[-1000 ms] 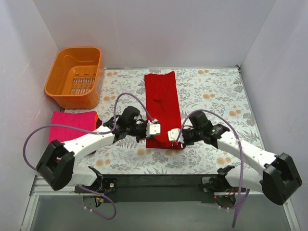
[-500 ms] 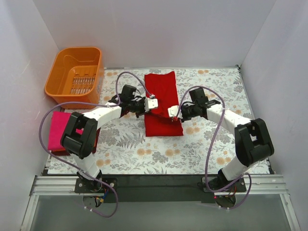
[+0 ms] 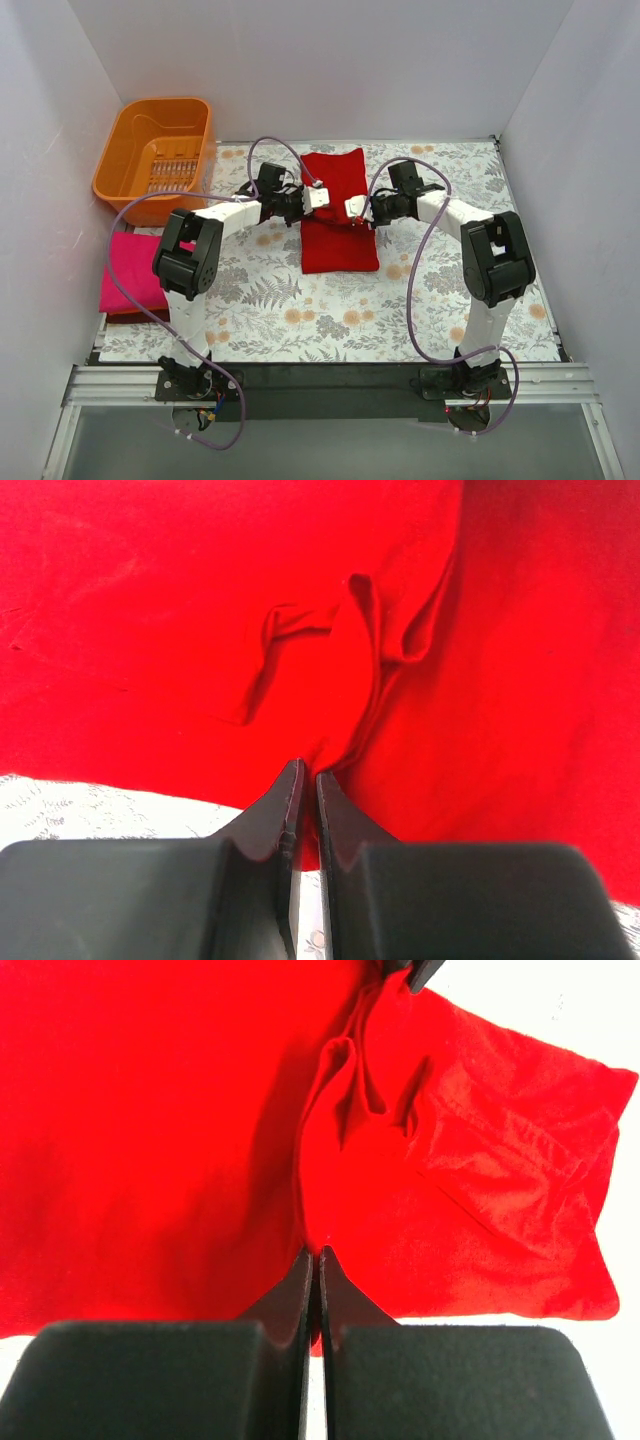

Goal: Fold and stack the t-shirts
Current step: Fold the tshirt

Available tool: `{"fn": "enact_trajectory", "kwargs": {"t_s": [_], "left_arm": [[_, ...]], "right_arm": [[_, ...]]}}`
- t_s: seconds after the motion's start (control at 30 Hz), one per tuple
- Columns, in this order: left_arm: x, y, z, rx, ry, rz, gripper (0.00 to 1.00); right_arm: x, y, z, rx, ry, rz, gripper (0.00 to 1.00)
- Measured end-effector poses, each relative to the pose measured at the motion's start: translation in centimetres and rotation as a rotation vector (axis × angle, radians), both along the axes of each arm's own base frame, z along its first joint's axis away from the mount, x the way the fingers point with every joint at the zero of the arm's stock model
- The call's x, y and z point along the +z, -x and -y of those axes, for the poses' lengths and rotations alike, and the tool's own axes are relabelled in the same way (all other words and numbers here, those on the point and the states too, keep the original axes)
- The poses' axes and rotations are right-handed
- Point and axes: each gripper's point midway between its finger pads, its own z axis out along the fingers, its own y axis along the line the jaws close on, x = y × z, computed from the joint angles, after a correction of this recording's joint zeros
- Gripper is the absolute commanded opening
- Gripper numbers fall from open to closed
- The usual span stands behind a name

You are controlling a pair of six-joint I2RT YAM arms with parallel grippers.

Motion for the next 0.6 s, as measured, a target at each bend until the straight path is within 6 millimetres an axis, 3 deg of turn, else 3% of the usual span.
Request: {"fn": "enact_trajectory", "kwargs": {"t_s": [0.4, 0.47, 0.6], "left_arm": [[-1.2, -1.5, -0.1, 0.037, -0.009, 0.002, 0.03], [-1.5, -1.8, -0.2, 0.050, -0.013, 0.005, 0.12], [-1.7, -2.8, -0.5, 0.104, -0.018, 0.008, 0.28]], "right_arm": [[-2.2, -2.4, -0.2, -0.041, 0.008, -0.018, 0.02], [-2.3, -2.6, -0.1, -0.054, 0.008, -0.021, 0.18], [-2.1, -3.2, -0.1, -0.080, 0.002, -0.012, 0.36]]}}
